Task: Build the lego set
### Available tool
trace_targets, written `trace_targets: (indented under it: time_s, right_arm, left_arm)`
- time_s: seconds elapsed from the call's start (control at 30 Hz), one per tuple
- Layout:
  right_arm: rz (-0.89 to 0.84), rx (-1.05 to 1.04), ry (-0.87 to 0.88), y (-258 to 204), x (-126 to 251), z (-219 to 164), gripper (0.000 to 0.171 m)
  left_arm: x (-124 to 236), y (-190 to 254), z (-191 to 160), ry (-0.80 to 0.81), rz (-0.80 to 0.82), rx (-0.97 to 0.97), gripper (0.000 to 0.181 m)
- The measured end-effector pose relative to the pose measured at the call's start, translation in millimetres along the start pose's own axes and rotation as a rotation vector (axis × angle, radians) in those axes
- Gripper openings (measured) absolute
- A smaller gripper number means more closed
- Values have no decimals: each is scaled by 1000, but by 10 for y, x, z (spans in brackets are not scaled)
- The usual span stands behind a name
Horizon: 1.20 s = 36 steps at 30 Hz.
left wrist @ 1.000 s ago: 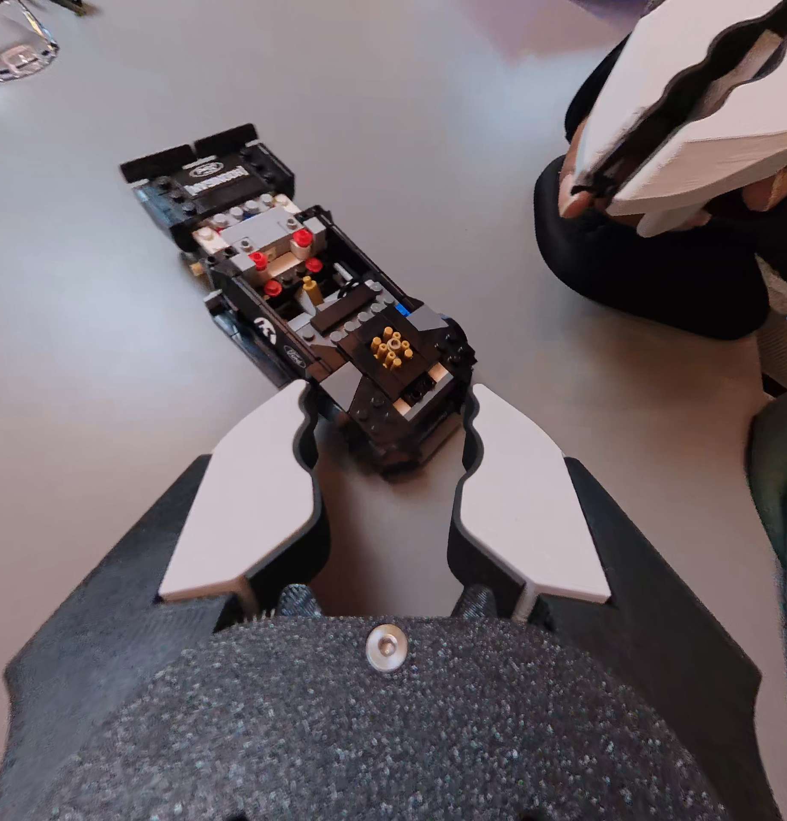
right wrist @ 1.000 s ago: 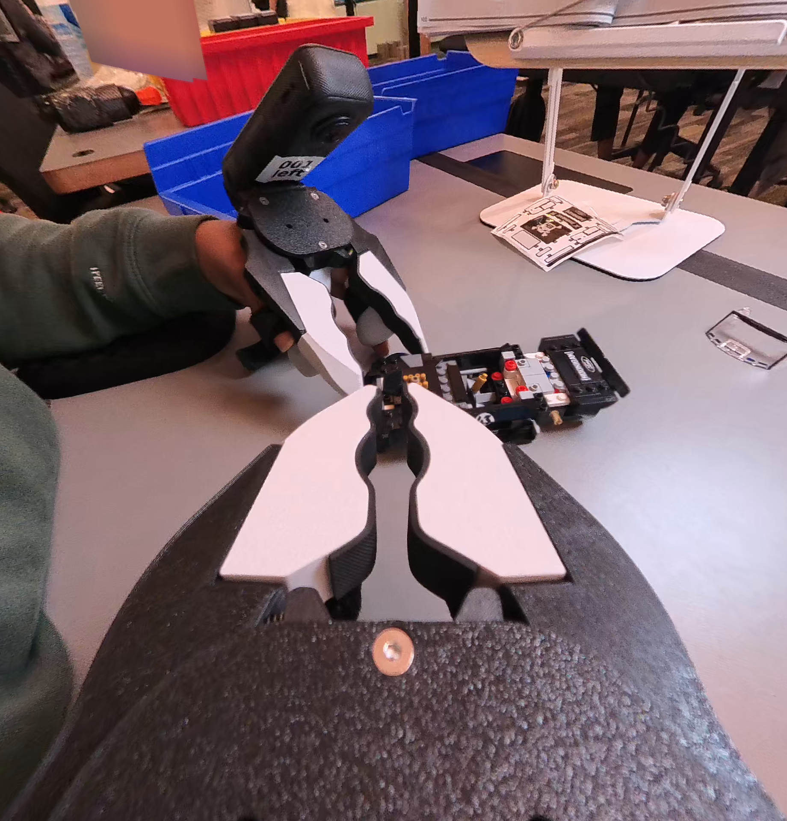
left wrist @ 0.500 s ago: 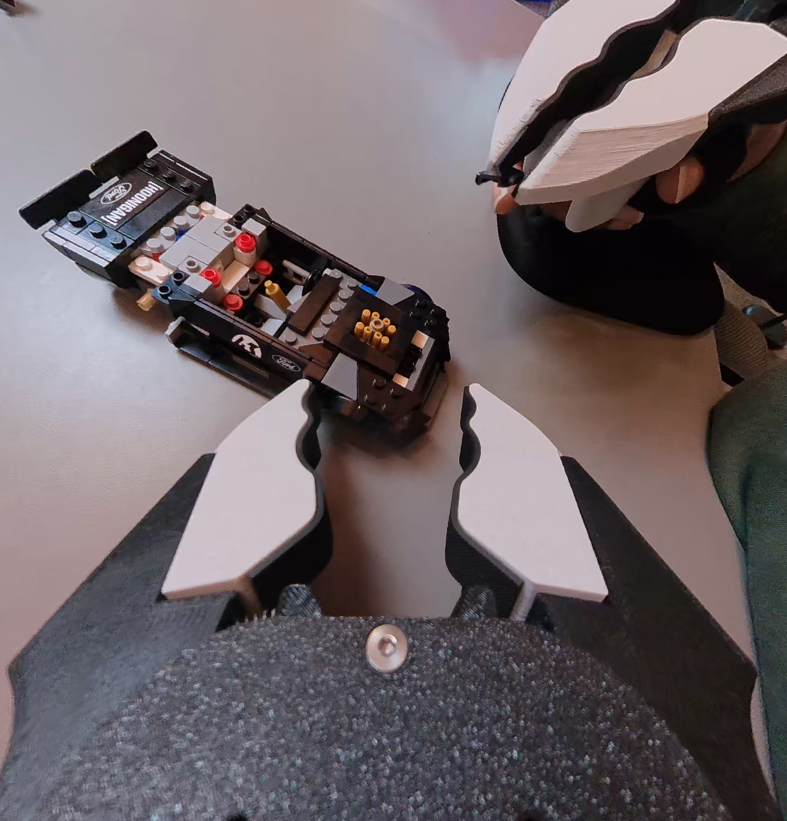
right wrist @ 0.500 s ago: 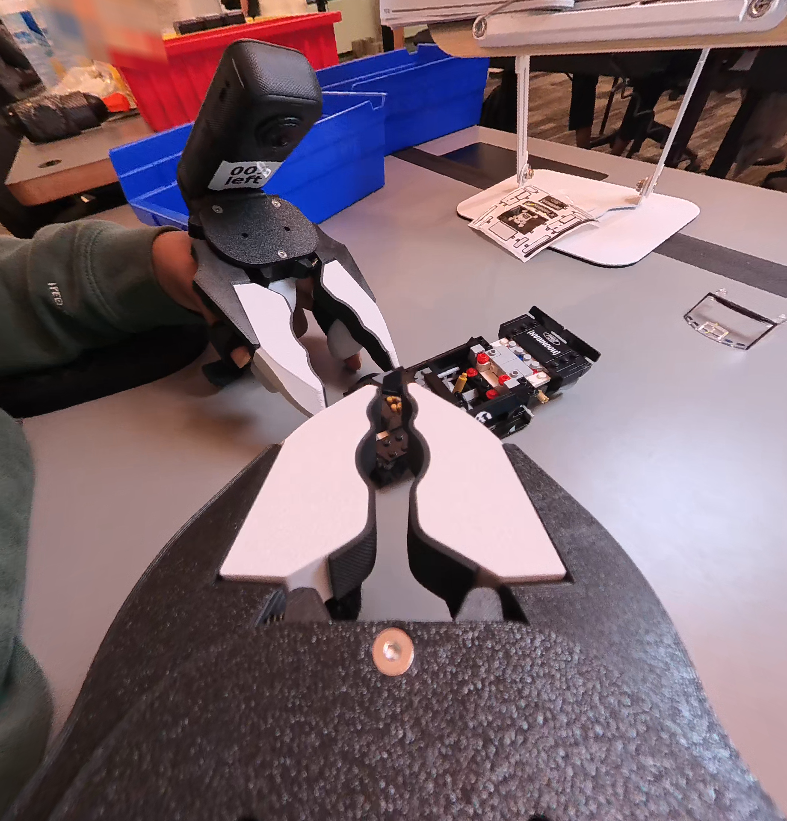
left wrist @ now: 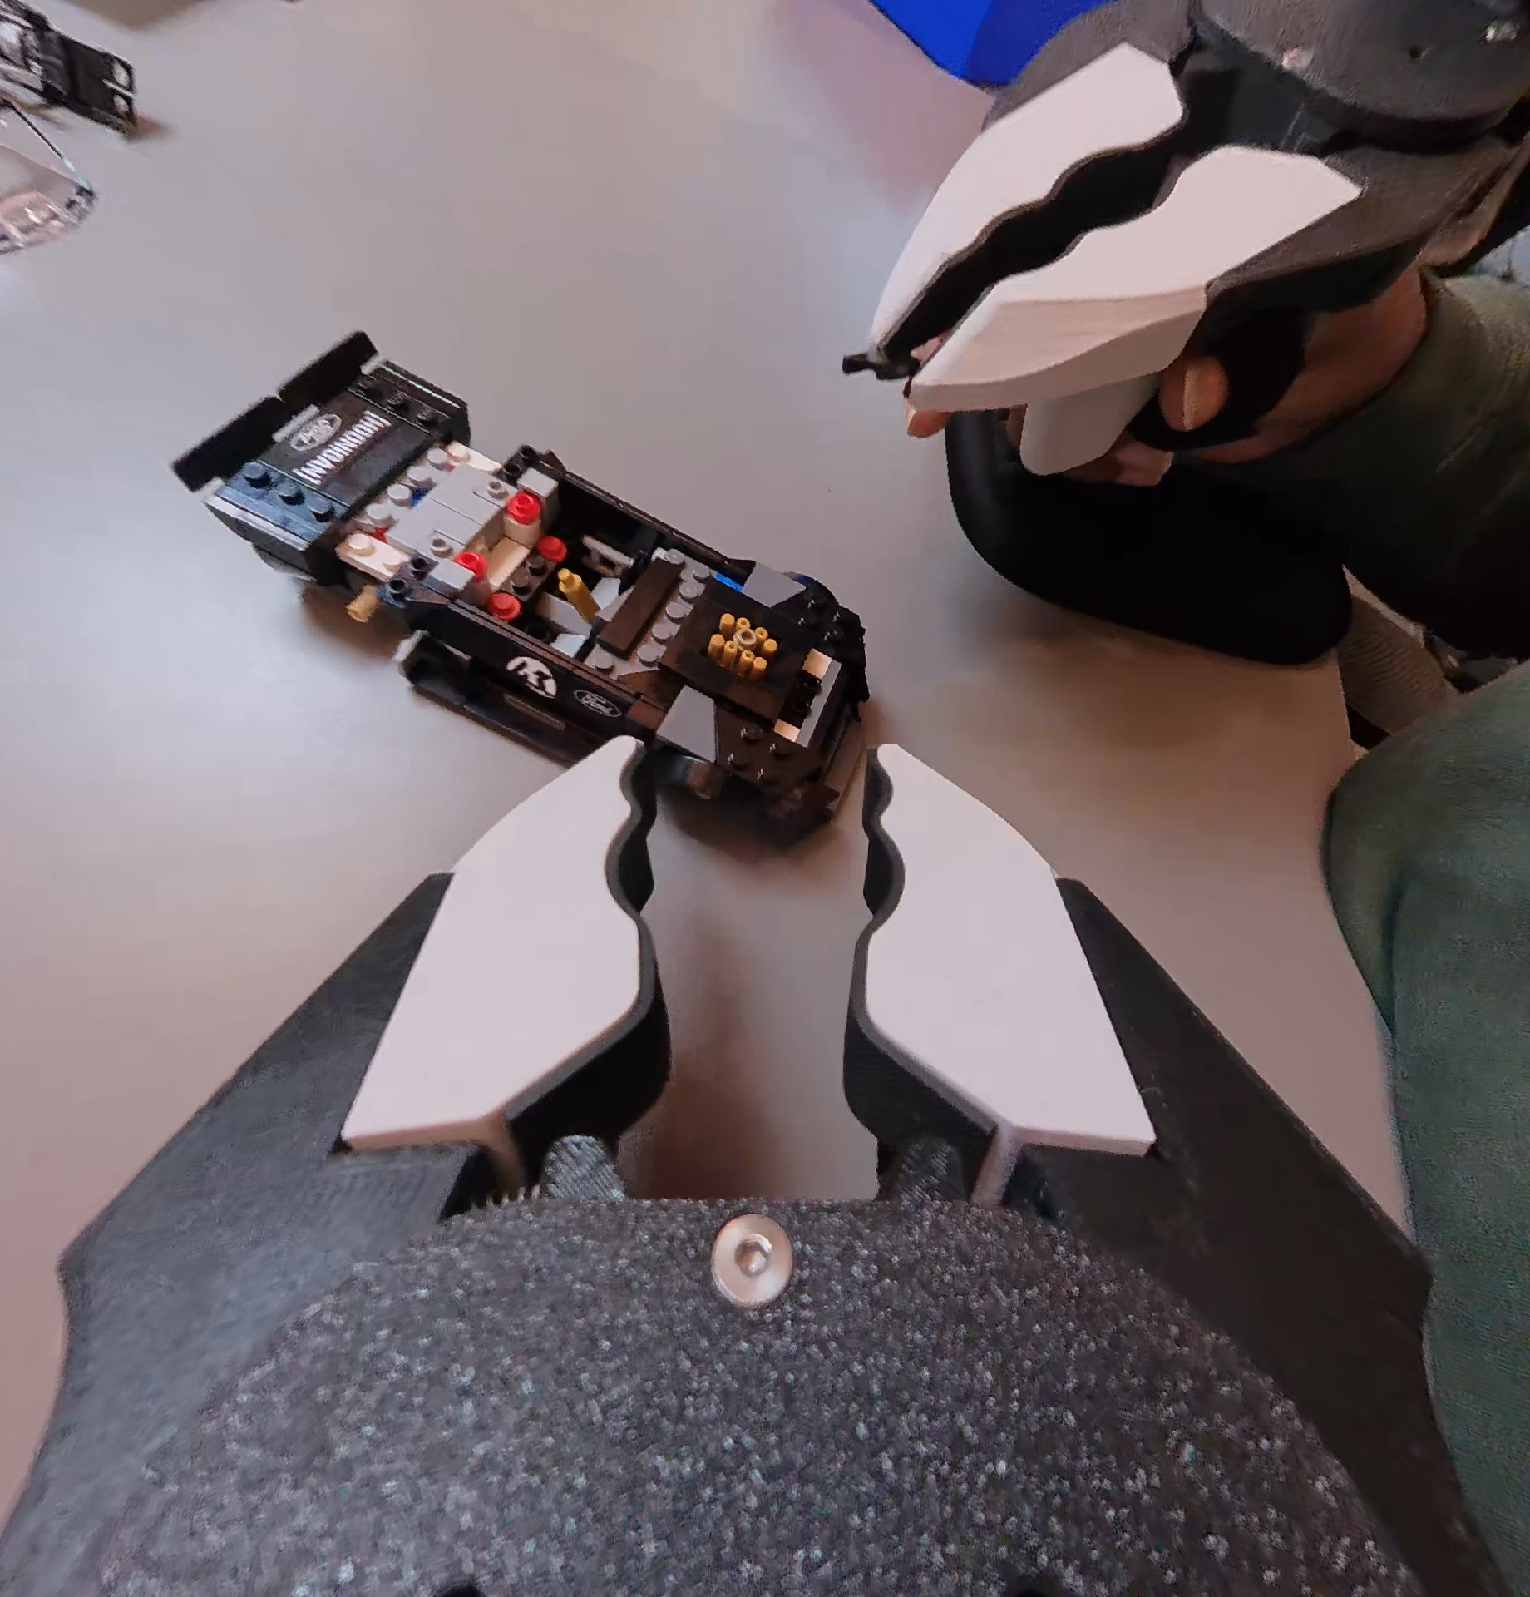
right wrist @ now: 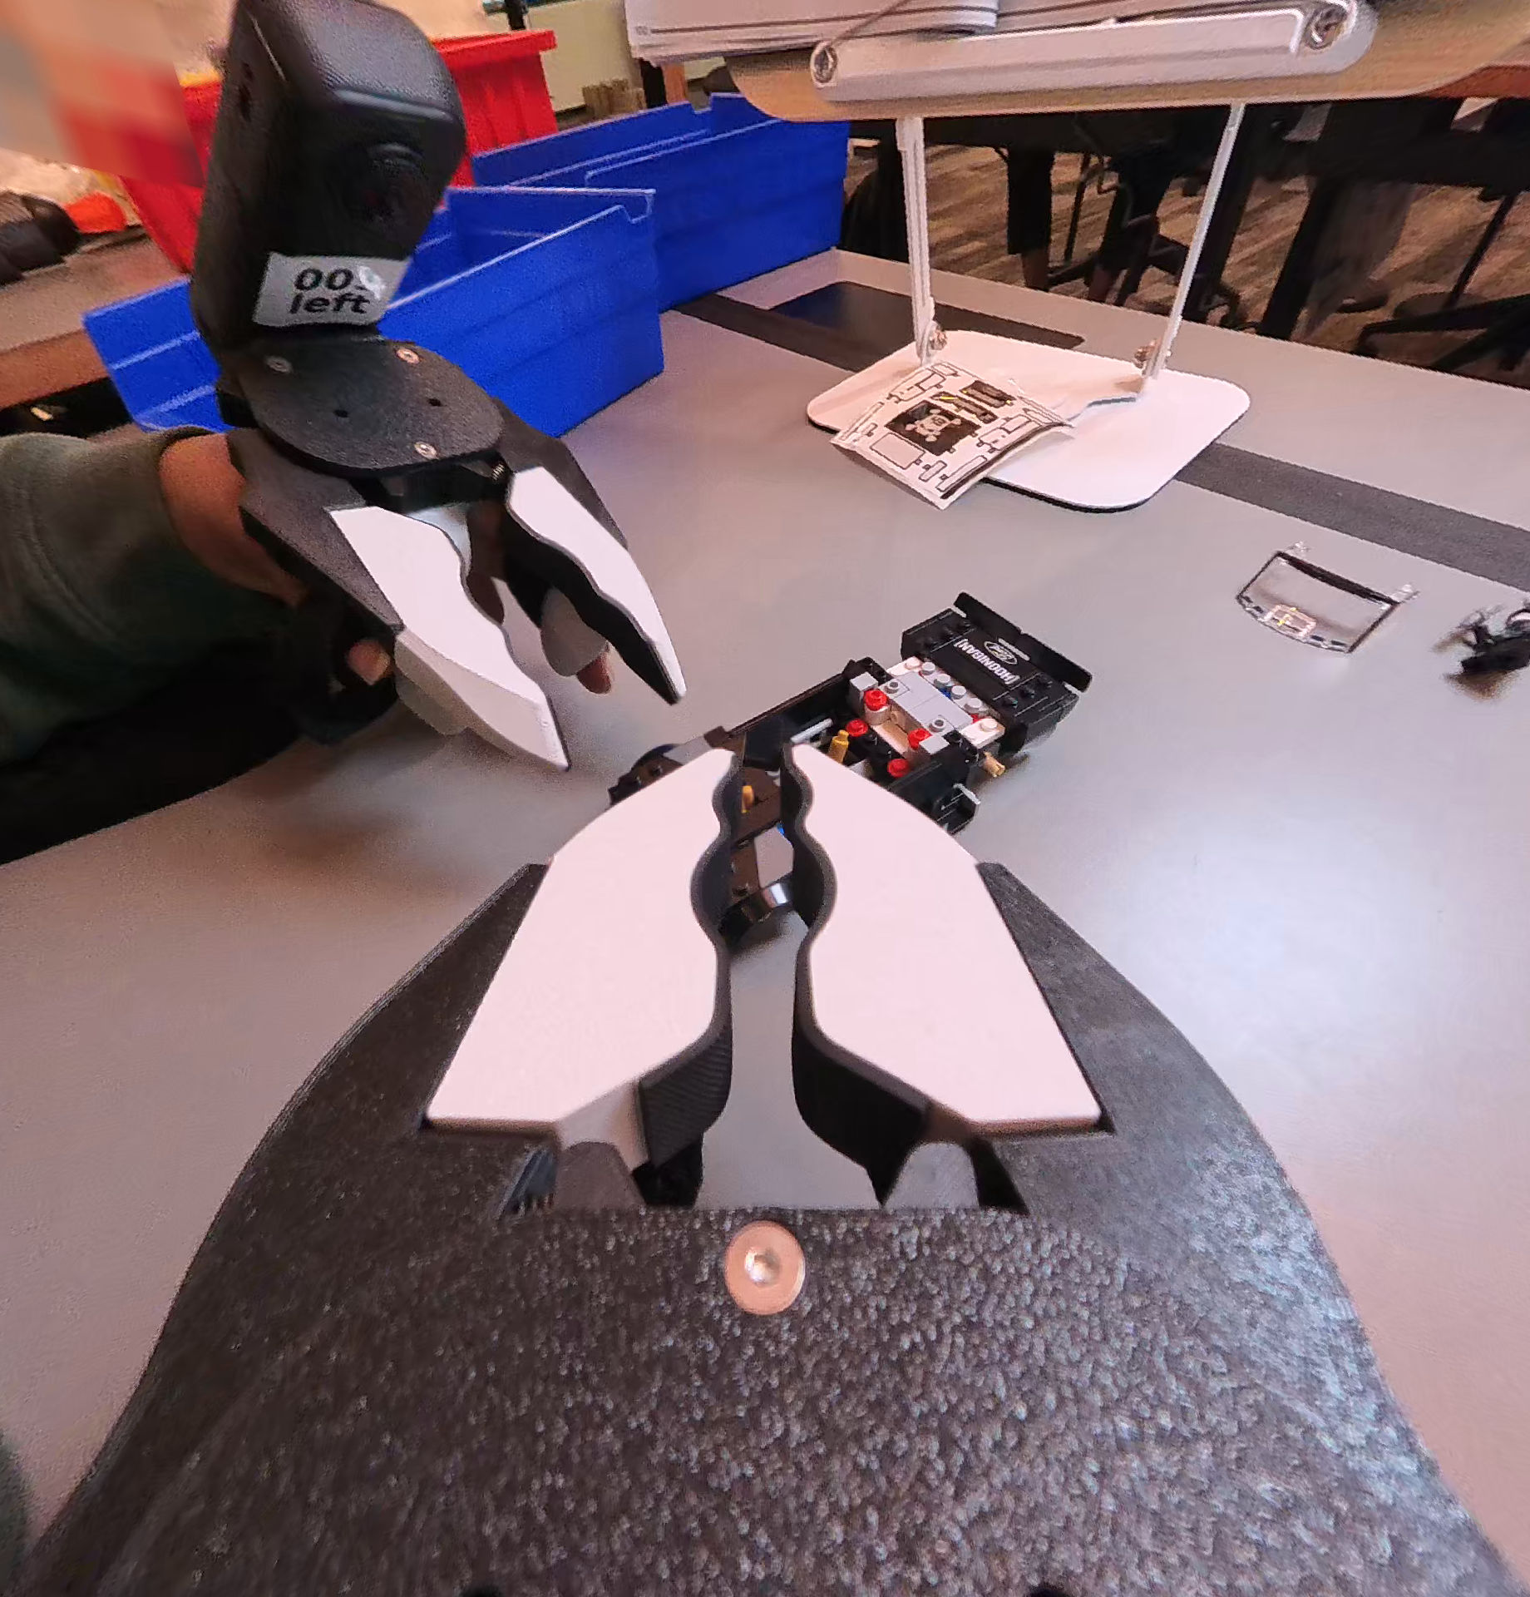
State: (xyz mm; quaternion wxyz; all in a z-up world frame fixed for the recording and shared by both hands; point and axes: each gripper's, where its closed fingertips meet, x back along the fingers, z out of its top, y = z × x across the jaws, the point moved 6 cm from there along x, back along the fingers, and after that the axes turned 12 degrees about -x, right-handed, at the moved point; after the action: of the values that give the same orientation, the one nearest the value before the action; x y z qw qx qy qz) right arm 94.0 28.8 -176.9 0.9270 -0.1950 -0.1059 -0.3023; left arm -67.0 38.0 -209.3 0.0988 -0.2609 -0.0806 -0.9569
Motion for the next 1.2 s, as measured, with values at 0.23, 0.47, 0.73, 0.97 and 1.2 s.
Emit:
trace_targets:
  time_s: [0.23, 0.47, 0.73, 0.97, 1.2]
  right_arm:
    - [-70, -76, 5, 83, -95, 71, 8]
    - [-255, -66, -90, 309, -141, 10, 8]
    - [-254, -14, -192, 209, -299, -75, 8]
    - [-245, -7, -298, 105, -369, -147, 8]
    - [-245, -11, -326, 65, -413, -194, 8]
  left_arm:
    - [-53, -28, -55, -15, 26, 12, 49]
    - [-37, -64, -5, 34, 70, 12, 42]
    - [-58, -86, -30, 42, 69, 19, 41]
    - [-77, -54, -24, 49, 55, 5, 39]
    - [-101, -15, -29, 39, 46, -12, 38]
